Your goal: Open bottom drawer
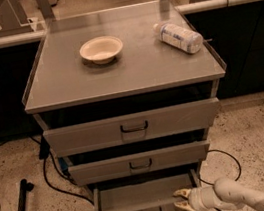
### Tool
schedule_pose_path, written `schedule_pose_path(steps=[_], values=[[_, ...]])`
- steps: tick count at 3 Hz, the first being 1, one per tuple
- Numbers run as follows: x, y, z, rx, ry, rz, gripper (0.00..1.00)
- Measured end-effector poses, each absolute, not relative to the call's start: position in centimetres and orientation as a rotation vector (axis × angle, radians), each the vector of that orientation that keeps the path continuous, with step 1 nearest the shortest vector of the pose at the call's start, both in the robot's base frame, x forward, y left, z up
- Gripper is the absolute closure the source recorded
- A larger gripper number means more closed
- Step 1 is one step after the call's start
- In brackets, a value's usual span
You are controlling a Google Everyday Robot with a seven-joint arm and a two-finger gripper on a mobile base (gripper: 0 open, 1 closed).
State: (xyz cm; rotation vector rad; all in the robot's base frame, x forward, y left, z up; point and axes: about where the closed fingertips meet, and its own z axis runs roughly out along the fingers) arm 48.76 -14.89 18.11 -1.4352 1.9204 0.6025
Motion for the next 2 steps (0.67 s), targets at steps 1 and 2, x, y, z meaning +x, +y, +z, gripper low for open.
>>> schedule_pose_path(steps=[1, 2], values=[[48.7, -14.9, 18.7, -1.435, 1.921, 0.603, 0.98], [46.9, -15.5, 19.0, -1.448, 1.912, 0.61, 1.0]])
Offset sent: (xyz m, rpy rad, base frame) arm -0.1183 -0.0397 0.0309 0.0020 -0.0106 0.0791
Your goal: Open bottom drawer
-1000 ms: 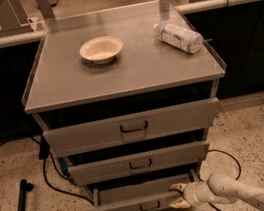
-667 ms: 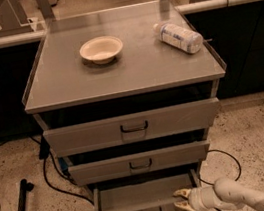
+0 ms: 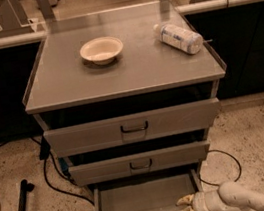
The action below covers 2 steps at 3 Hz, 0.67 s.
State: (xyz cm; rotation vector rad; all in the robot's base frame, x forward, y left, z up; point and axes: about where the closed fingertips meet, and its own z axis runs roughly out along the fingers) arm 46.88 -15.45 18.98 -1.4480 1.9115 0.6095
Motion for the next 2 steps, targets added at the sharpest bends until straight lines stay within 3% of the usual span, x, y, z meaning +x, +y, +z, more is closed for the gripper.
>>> schedule_pose_path(steps=[1, 2], values=[[46.89, -15.4, 18.96, -1.448, 1.912, 0.609, 1.0], [46.89, -15.4, 18.96, -1.448, 1.912, 0.609, 0.82]])
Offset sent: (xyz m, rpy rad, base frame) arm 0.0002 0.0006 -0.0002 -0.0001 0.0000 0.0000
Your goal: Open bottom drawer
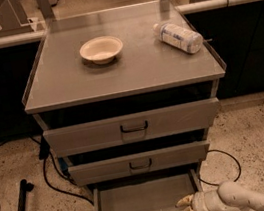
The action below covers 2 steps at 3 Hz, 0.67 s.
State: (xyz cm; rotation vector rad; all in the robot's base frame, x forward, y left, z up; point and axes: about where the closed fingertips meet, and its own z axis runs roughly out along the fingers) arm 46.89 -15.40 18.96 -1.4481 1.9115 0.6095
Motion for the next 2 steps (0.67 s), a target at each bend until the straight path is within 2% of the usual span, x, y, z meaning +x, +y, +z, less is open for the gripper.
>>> schedule_pose_path(steps=[2], values=[[46.89, -15.39, 18.96, -1.448, 1.911, 0.61, 0.36]])
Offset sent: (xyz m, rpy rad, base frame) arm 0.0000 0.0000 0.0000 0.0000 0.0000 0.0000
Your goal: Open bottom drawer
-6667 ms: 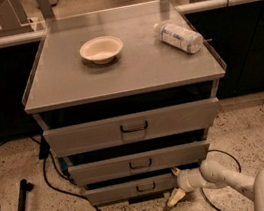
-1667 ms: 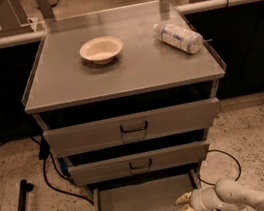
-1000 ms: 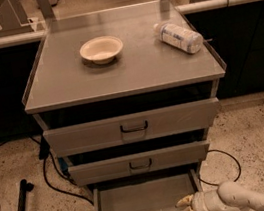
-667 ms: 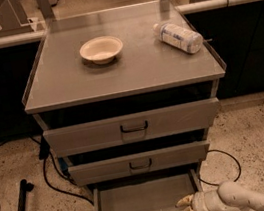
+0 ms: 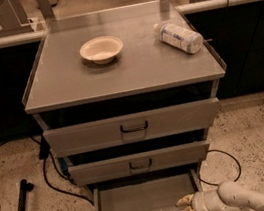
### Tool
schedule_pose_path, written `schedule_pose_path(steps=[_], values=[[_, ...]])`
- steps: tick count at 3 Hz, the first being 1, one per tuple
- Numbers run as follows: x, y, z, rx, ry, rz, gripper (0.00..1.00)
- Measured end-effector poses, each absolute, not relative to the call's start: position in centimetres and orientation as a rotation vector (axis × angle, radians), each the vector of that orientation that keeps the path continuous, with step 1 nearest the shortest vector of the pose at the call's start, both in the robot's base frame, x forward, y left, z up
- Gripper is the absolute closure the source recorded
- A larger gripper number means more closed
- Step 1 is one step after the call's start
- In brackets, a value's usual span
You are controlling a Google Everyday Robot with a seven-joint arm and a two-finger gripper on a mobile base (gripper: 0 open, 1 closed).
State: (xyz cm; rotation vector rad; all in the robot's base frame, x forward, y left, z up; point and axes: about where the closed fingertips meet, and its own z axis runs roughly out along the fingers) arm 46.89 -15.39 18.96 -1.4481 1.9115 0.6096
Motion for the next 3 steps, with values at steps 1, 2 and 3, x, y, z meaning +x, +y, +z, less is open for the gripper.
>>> schedule_pose_path(steps=[1, 2, 3], values=[[46.89, -15.39, 18.96, -1.448, 1.911, 0.61, 0.13], [46.88, -15.38, 18.95, -1.448, 1.911, 0.61, 0.0], [46.88, -15.38, 18.95, -1.448, 1.911, 0.61, 0.0]])
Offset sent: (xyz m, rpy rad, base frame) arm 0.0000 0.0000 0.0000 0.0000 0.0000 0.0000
